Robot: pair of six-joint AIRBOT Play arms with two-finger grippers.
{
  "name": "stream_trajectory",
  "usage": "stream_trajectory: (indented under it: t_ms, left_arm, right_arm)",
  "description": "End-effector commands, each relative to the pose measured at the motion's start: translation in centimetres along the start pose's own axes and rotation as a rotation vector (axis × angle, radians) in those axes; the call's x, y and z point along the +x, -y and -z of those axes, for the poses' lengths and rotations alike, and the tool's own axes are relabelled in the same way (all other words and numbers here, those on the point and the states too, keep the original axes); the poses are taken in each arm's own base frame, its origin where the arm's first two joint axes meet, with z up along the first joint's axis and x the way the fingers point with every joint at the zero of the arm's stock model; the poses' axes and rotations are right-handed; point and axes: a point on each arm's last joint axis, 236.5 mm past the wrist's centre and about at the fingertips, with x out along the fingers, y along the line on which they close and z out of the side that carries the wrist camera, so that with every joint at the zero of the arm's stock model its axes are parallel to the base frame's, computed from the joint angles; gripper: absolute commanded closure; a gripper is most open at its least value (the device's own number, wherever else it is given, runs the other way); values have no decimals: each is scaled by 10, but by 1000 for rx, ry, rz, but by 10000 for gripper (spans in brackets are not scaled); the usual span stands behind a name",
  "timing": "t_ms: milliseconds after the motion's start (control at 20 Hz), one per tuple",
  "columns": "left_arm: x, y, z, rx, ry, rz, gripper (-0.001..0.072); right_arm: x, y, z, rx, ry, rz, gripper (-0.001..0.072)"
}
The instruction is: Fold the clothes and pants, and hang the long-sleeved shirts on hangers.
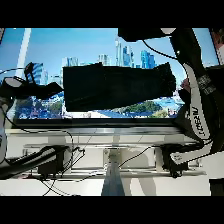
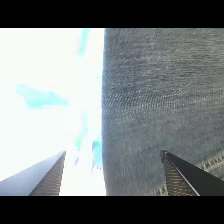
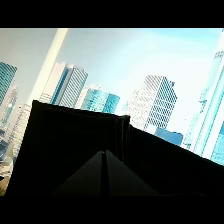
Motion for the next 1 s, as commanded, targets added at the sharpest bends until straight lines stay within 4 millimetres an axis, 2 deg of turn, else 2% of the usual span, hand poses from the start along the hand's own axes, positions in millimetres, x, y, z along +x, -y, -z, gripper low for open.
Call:
stream_trajectory:
  t_ms: [0, 150, 300, 350, 400, 450, 550, 700, 850, 950]
  left_arm:
    - [32, 7, -4, -91, 29, 118, 74]
    - [54, 4, -3, -118, 20, 136, 76]
    - [62, 4, 1, -118, 3, 130, 270]
    - [61, 7, 0, -109, 3, 134, 446]
    - [57, 12, -1, -86, -2, 151, 665]
    - [50, 23, -4, -31, -8, 182, 688]
    - [28, 48, -13, 51, -23, 243, 689]
    - [-25, 93, -15, 209, -57, 336, 690]
    - [-83, 126, -35, 346, 73, 331, 689]
    - [-120, 137, -54, 405, 215, 284, 689]
  right_arm:
    - [3, -12, 6, -44, -15, -14, 684]
    - [10, -23, 15, -111, -35, -28, 684]
    - [33, -14, 30, -107, -81, -12, 684]
    - [45, -8, 39, -96, -111, -6, 684]
    - [59, -1, 50, -83, -145, -1, 684]
    - [74, 5, 65, -63, -188, 3, 684]
    - [101, 8, 95, -29, -271, -9, 684]
    - [139, -7, 154, -15, -415, -32, 684]
    - [166, -46, 221, 7, -552, -52, 684]
    - [175, -89, 259, 42, -614, -90, 684]
